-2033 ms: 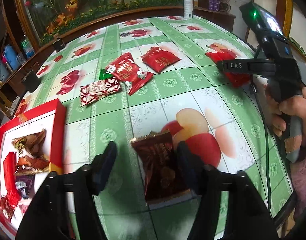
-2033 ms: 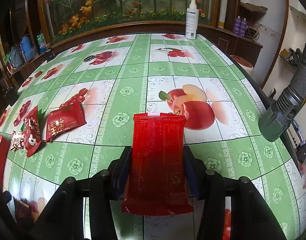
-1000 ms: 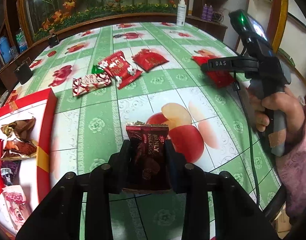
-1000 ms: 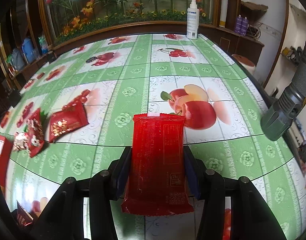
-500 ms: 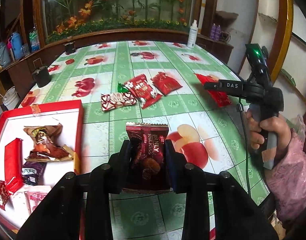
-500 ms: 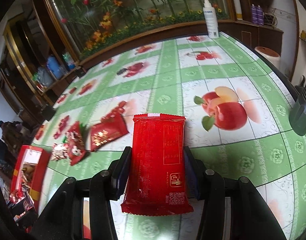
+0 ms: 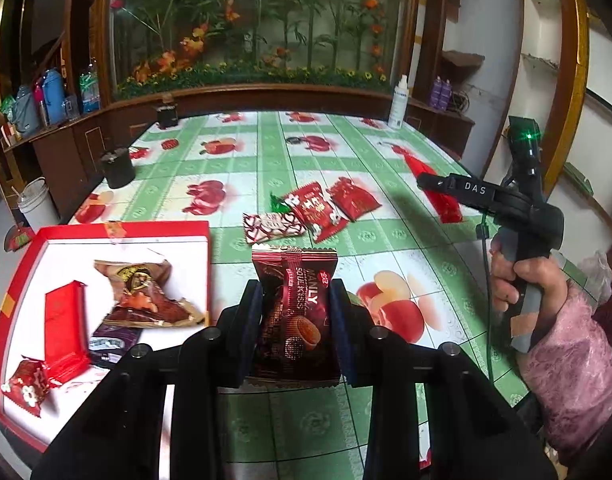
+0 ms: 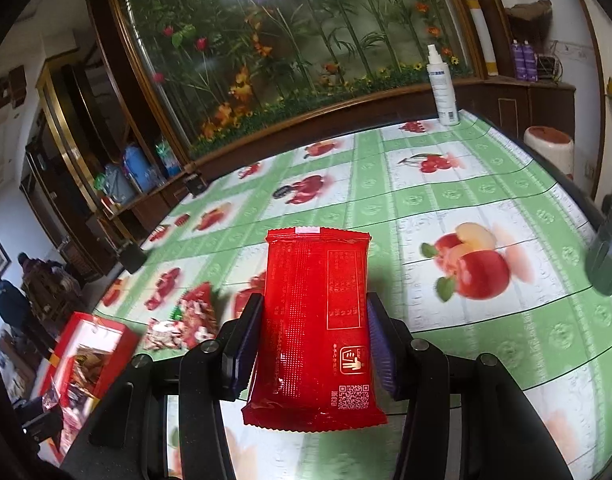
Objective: Organize snacks
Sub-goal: 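Lift the dark brown packet and red packet above the table with both grippers, then carry both packets over the tray and open both grippers, then grasp the heart-print packet with the left gripper while the right grasps the red cartoon packet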
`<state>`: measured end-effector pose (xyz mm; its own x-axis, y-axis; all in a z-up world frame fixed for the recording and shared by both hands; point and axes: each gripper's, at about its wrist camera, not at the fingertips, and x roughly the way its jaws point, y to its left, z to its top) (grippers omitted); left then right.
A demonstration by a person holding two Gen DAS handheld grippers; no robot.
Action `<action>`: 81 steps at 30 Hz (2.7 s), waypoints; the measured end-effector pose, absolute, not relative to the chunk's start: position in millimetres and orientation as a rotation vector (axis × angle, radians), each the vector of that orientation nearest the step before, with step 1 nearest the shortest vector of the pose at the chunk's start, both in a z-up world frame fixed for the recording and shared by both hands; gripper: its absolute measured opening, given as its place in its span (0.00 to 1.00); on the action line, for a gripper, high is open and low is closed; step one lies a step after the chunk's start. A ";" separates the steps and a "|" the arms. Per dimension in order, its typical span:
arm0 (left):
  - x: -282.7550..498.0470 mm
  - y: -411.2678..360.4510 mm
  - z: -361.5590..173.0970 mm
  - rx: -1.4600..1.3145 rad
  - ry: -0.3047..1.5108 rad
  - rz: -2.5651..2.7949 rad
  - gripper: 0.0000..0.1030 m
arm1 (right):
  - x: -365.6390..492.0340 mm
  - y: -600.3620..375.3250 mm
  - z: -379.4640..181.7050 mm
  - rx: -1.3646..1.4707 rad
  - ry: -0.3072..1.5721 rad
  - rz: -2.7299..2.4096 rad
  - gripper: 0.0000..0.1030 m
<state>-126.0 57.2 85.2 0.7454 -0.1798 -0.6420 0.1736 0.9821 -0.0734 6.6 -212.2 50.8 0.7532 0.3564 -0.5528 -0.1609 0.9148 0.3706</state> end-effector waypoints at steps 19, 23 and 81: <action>-148.5 146.3 87.4 -0.114 0.644 -0.050 0.30 | -27.6 -71.3 50.4 0.306 0.683 0.601 0.49; -151.2 180.5 80.9 -0.157 0.650 0.024 0.30 | -32.9 -38.9 48.4 0.299 0.705 0.666 0.49; -91.7 125.3 78.0 0.105 0.715 -0.008 0.72 | 59.5 -95.4 27.4 0.353 0.855 0.694 0.56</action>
<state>-91.7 125.3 78.0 0.7555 0.0288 -0.6545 0.0433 0.9947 0.0938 59.5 -95.4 27.4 0.4588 0.6841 -0.5671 -0.4142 0.7292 0.5446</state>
